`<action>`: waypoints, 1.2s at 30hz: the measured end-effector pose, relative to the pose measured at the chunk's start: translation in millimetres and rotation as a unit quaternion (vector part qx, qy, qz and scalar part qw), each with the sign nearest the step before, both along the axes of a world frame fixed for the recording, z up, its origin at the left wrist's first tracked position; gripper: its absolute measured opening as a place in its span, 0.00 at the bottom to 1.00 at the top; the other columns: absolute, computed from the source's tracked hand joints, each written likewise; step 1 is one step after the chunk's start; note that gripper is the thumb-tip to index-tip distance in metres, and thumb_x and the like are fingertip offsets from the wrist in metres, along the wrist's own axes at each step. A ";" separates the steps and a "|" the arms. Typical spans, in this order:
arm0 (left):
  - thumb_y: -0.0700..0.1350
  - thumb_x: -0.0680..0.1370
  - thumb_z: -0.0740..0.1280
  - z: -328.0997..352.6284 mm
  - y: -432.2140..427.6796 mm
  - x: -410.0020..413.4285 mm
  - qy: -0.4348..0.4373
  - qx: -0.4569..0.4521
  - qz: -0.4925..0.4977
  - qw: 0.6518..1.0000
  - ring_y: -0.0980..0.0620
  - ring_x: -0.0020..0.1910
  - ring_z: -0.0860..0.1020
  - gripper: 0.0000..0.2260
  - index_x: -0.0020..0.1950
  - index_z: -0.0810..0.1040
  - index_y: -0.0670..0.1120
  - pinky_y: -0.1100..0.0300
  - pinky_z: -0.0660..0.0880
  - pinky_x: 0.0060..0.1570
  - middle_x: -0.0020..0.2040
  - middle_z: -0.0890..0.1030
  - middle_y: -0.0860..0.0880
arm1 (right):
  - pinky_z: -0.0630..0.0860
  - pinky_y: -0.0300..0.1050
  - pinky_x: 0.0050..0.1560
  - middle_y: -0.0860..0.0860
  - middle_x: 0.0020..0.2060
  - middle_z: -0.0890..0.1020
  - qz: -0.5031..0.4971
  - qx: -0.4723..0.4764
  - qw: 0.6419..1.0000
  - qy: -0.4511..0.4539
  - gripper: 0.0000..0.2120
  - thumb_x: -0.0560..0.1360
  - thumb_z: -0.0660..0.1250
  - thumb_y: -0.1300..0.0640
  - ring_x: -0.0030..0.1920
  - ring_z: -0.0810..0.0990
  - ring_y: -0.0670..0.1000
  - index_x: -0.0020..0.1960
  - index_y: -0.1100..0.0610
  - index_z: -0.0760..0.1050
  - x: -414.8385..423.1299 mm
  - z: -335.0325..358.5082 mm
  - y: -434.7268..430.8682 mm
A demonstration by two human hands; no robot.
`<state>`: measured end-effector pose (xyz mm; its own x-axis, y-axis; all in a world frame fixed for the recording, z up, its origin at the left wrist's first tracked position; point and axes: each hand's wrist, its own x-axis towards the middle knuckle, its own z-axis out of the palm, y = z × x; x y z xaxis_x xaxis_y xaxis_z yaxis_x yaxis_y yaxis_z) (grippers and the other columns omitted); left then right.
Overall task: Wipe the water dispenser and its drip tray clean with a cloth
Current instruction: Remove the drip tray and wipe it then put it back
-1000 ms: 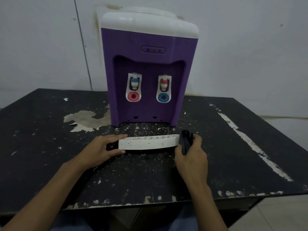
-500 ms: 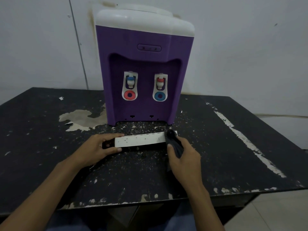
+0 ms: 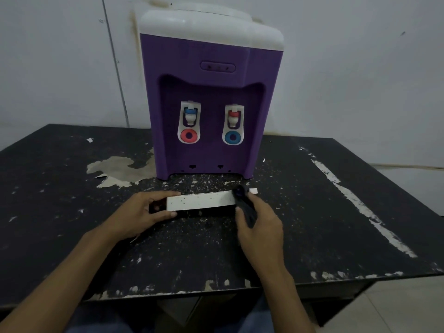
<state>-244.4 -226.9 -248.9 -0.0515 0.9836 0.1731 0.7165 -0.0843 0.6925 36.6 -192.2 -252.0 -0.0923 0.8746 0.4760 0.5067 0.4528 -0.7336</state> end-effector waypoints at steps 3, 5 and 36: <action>0.48 0.74 0.75 0.4 0.1 0.3 -0.007 -0.001 0.003 1.000 0.80 0.56 0.71 0.22 0.63 0.74 0.67 0.81 0.67 0.54 0.59 0.75 0.72 | 0.75 0.37 0.57 0.45 0.55 0.80 0.069 0.012 0.997 -0.020 0.21 0.78 0.70 0.55 0.55 0.78 0.42 0.70 0.51 0.75 -5.6 -4.2 -4.4; 0.48 0.74 0.75 0.6 0.1 1.0 -0.009 -0.002 0.003 1.000 0.80 0.57 0.71 0.22 0.63 0.74 0.68 0.80 0.67 0.55 0.59 0.75 0.72 | 0.74 0.36 0.58 0.45 0.55 0.81 0.022 -0.004 1.000 0.009 0.20 0.78 0.69 0.55 0.55 0.78 0.42 0.70 0.50 0.74 -2.5 -3.7 1.1; 0.46 0.74 0.76 -3.4 -1.9 3.0 -0.024 0.018 -0.007 1.000 0.76 0.58 0.73 0.22 0.60 0.74 0.68 0.80 0.66 0.56 0.51 0.75 0.81 | 0.71 0.26 0.47 0.47 0.49 0.76 -0.013 0.034 0.999 0.014 0.20 0.77 0.70 0.57 0.46 0.75 0.39 0.69 0.54 0.76 -49.2 -8.9 -19.7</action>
